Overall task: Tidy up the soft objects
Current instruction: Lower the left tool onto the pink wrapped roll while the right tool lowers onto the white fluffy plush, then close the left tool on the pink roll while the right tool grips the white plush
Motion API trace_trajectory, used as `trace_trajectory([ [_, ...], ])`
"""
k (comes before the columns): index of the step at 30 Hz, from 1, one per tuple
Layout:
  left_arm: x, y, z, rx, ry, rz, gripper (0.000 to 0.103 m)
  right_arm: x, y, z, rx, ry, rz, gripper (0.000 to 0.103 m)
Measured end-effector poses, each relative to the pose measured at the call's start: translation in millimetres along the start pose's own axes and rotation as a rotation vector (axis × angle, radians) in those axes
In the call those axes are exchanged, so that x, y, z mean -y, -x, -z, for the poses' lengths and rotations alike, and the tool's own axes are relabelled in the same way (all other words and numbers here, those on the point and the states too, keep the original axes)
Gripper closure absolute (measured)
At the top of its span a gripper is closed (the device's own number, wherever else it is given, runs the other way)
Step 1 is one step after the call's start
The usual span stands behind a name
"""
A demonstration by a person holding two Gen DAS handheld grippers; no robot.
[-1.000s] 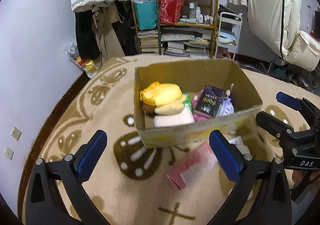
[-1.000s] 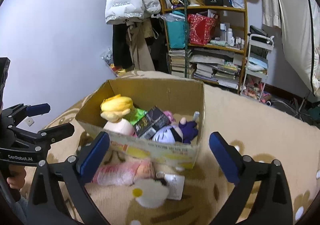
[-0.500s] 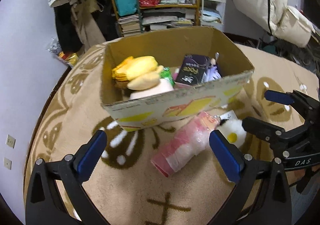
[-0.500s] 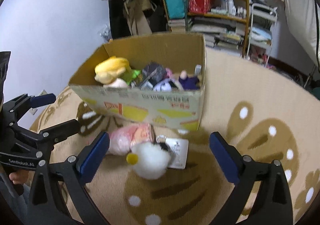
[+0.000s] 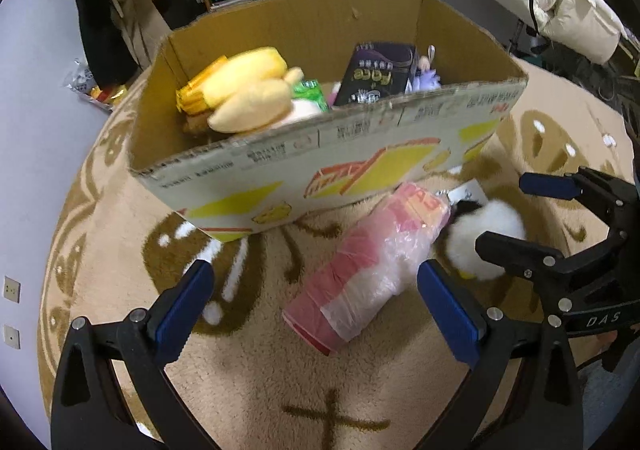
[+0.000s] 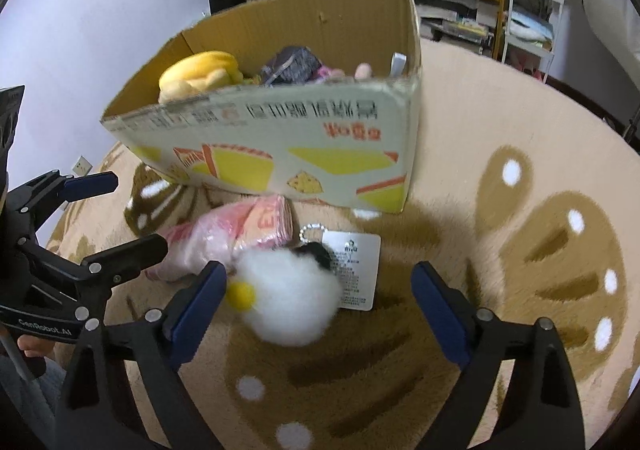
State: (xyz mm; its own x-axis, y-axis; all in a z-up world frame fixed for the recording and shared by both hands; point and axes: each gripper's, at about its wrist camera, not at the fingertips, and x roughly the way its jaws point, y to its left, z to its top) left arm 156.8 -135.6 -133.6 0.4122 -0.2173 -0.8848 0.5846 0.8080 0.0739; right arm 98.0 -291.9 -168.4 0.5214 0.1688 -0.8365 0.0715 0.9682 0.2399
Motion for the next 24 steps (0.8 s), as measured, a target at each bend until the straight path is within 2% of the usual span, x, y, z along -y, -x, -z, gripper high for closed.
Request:
trace_trajectory([
  [5,4.0,-13.7,3.4,-0.024,-0.033,0.0,0.003,6.7,-9.2,1.7,-0.041,-0.017,-0.007,0.016],
  [7,4.5,-17.5,4.2,-0.024,-0.04,0.001,0.003,8.2,-14.3,3.0,-0.061,-0.03,-0.012,0.023],
  [12,4.2,-26.2,3.4,-0.026,-0.04,0.014,0.003,11.8,-18.0,5.2,-0.085,-0.036,-0.011,0.031],
  [16,9.4,-30.3,1.0,-0.01,-0.102,-0.003,0.003,13.4,-18.9,6.1,-0.094,-0.036,0.002,0.04],
  [24,24.1,-36.7,3.9,-0.021,-0.143,0.003,0.008,11.9,-21.1,12.4,-0.11,0.0,0.034,0.043],
])
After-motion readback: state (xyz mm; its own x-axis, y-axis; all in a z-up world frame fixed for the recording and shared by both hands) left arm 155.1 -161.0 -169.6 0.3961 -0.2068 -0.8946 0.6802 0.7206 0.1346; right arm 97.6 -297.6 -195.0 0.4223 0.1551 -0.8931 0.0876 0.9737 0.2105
